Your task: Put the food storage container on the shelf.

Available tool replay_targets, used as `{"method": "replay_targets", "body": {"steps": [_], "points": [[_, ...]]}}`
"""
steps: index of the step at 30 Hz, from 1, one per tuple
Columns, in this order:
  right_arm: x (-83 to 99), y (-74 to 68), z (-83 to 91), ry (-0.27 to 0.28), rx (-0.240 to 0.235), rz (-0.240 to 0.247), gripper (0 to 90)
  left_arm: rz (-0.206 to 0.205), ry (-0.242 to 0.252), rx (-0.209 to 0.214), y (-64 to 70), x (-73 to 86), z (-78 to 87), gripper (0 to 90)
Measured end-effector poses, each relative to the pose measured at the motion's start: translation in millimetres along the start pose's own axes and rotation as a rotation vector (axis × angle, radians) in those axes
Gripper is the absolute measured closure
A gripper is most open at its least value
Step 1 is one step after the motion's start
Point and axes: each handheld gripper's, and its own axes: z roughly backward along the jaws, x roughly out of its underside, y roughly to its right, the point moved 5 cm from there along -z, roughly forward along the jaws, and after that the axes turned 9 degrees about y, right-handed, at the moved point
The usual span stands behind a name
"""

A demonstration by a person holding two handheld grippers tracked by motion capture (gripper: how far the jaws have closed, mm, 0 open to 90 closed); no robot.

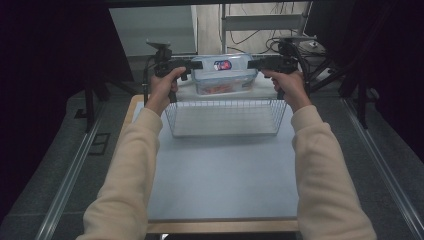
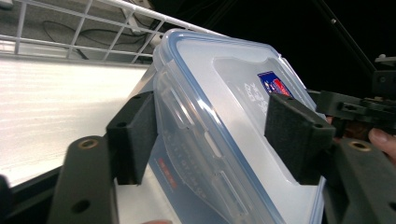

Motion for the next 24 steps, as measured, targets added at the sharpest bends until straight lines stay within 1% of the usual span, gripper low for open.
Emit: {"method": "replay_targets", "body": {"steps": [2, 3, 5, 7, 10, 13, 14, 15, 17, 20, 23, 24], "points": [[-0.4, -2.6, 3.5, 0.013, 0.001, 0.012, 43.7, 0.000, 0.017, 0.011, 1.6, -1.1, 1.4, 30.0], [-0.7, -4.2, 5.6, 0.020, -0.001, 0.023, 43.1, -0.006, 0.028, 0.008, 2.8, -2.0, 3.0, 28.7], [-1.1, -6.5, 10.3, 0.029, 0.008, 0.050, 41.1, -0.029, 0.048, 0.008, 6.5, -3.8, 7.7, 26.9], [-0.8, -8.4, 14.7, 0.034, 0.003, 0.070, 39.8, -0.049, 0.055, 0.008, 10.4, -4.8, 13.3, 25.2], [1.2, -10.5, 21.4, 0.039, -0.014, 0.102, 38.0, -0.082, 0.053, 0.001, 15.5, -3.3, 22.1, 24.0], [6.0, -13.0, 27.3, 0.031, -0.033, 0.128, 35.4, -0.103, 0.050, 0.005, 20.9, 0.5, 31.6, 23.7], [8.2, -13.6, 29.0, 0.029, -0.037, 0.135, 34.6, -0.112, 0.044, -0.002, 22.1, 2.1, 34.7, 23.6], [10.4, -13.9, 31.1, 0.022, -0.037, 0.142, 34.1, -0.124, 0.041, -0.013, 23.0, 3.4, 38.5, 23.4], [14.2, -13.5, 36.1, 0.013, -0.038, 0.148, 33.2, -0.131, 0.043, -0.008, 25.6, 6.2, 46.6, 23.3], [20.3, -14.0, 46.0, 0.005, -0.051, 0.162, 32.1, -0.155, 0.030, -0.005, 29.9, 14.3, 58.5, 23.1], [28.3, -15.3, 56.5, -0.002, -0.068, 0.177, 31.1, -0.188, 0.007, -0.022, 33.5, 26.2, 67.7, 22.9], [31.5, -15.9, 60.0, -0.004, -0.070, 0.183, 31.0, -0.193, -0.002, -0.018, 35.0, 30.8, 70.6, 22.8]]}}
